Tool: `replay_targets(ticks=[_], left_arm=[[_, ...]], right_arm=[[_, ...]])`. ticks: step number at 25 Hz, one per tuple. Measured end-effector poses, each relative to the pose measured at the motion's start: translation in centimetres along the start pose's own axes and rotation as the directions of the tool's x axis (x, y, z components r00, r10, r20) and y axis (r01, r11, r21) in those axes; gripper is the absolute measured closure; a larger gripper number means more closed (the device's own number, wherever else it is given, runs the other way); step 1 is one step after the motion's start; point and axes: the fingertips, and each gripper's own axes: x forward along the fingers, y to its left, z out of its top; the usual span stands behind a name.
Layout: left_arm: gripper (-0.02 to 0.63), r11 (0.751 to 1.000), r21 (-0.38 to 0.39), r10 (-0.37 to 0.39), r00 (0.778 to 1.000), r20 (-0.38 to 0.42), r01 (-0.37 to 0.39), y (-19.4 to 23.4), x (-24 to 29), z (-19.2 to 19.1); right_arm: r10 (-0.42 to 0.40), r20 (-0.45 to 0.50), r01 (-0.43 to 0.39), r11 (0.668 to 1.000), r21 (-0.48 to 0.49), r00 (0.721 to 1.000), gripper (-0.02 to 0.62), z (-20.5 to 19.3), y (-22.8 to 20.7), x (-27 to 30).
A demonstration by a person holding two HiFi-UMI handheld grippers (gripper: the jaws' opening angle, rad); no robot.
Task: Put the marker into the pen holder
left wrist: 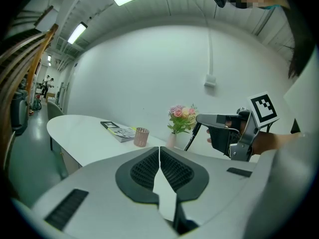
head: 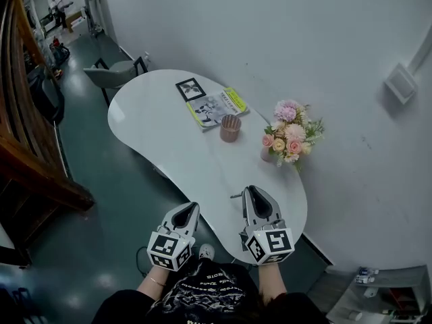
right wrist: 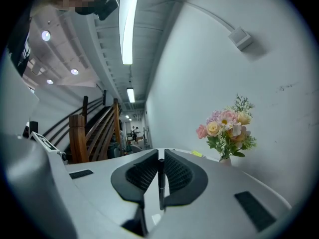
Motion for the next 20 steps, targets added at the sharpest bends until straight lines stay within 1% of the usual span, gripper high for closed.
replay_targets(ticks=[5, 10, 14, 20], left_arm=[[0.580, 1.000, -0.003, -0.014, 1.000, -0.008, 0.014, 0.5, 1.7, 0.4], [0.580, 0.998, 0.012, -0.060, 0.998, -0.020, 0.060, 1.3, 4.1, 1.5], [0.580, 0.995, 0.021, -0.096, 0.995, -0.024, 0.096, 2.7, 6.0, 3.0], [0.580, 0.988, 0.040, -0.149, 0.988, -0.034, 0.150, 6.0, 9.2, 5.1]], right_arm=[[-0.011, 0.008, 0.011, 1.000, 0.010, 1.000, 0.535, 0.6, -0.9, 1.0], [-0.059, 0.018, 0.058, 0.998, 0.031, 0.998, 0.535, 0.9, -2.3, 2.4], [-0.090, 0.021, 0.090, 0.996, 0.022, 0.996, 0.535, 1.9, -2.7, 4.2], [-0.162, 0.027, 0.161, 0.987, 0.022, 0.986, 0.535, 2.7, -4.0, 7.9]])
